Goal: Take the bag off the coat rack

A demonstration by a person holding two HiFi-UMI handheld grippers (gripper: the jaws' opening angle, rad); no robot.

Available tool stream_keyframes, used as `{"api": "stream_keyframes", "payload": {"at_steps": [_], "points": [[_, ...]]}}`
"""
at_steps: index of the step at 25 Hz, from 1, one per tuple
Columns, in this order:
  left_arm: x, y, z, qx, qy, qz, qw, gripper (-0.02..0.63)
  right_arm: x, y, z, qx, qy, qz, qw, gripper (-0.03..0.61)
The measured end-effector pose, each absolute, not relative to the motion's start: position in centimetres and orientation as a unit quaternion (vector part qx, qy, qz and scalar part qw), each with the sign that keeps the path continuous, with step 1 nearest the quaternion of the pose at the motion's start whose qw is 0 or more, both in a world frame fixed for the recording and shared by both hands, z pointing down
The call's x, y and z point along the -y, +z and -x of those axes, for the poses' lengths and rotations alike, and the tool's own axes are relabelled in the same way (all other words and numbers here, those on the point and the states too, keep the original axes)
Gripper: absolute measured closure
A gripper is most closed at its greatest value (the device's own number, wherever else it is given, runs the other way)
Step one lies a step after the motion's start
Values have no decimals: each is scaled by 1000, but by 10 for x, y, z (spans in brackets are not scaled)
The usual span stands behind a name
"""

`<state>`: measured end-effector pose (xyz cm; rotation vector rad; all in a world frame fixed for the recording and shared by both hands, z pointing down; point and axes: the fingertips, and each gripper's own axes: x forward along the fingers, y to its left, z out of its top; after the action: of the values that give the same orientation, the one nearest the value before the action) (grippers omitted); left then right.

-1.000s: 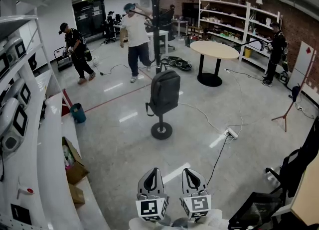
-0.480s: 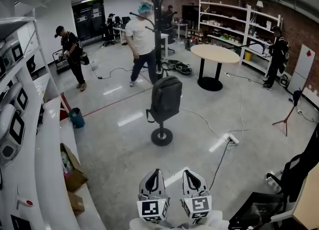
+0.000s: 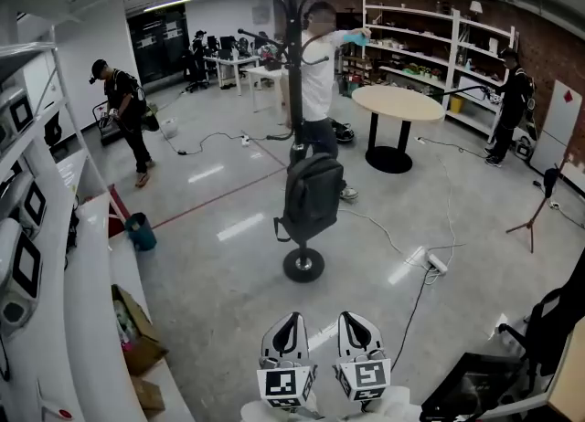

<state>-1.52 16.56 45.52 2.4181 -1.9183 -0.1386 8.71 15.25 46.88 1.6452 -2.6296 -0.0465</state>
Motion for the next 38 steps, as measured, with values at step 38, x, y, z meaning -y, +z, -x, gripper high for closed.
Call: {"api": "stream_keyframes", "payload": {"at_steps": [38], "points": [[-28,481,51,596,-30,-800,55,612,-20,486,-57,827,10,-561,29,568]]}}
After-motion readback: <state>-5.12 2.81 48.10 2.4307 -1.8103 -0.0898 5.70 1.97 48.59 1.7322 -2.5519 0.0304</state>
